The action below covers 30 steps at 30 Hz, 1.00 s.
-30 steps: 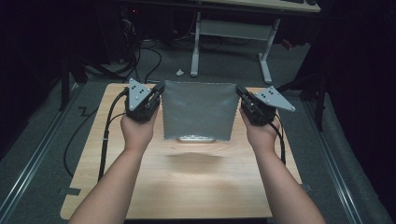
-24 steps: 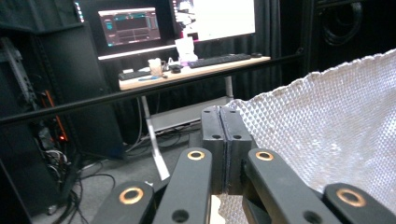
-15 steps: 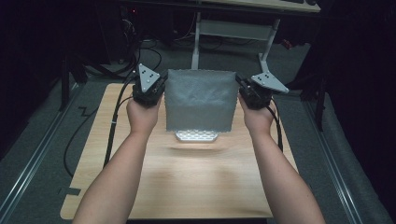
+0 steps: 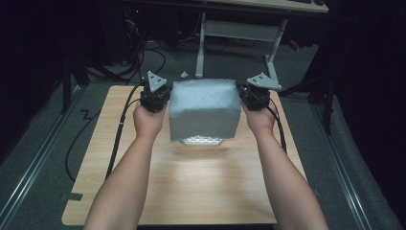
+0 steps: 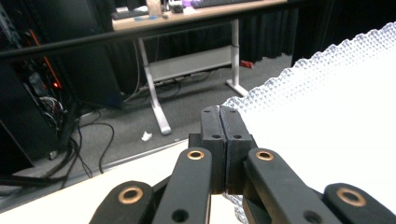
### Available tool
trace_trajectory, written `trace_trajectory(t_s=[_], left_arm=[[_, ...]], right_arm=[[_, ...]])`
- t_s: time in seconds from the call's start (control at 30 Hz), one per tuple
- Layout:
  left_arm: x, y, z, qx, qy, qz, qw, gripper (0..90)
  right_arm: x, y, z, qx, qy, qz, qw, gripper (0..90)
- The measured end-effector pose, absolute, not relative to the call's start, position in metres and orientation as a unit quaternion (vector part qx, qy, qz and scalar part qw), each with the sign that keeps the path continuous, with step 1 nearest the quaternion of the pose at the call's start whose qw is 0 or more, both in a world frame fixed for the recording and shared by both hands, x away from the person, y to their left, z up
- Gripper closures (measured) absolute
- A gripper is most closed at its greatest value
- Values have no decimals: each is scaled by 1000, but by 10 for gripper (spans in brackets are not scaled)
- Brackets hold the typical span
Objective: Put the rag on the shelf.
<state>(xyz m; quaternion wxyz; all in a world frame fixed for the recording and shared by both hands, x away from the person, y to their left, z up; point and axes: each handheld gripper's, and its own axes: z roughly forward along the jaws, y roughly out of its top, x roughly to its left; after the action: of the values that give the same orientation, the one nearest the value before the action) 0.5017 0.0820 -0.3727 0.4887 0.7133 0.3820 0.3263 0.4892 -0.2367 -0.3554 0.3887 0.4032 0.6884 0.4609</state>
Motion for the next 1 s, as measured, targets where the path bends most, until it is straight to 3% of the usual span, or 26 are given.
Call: trace_trajectory(t_s=[0.6,1.0], left_arm=[[497,91,-423,751,374,260,478,895],[490,88,-436,765,363,248,470,895]], right_arm=[[482,-243,-398,405,714,452,350,900],[478,-248,-424,425,714,452,325,899]])
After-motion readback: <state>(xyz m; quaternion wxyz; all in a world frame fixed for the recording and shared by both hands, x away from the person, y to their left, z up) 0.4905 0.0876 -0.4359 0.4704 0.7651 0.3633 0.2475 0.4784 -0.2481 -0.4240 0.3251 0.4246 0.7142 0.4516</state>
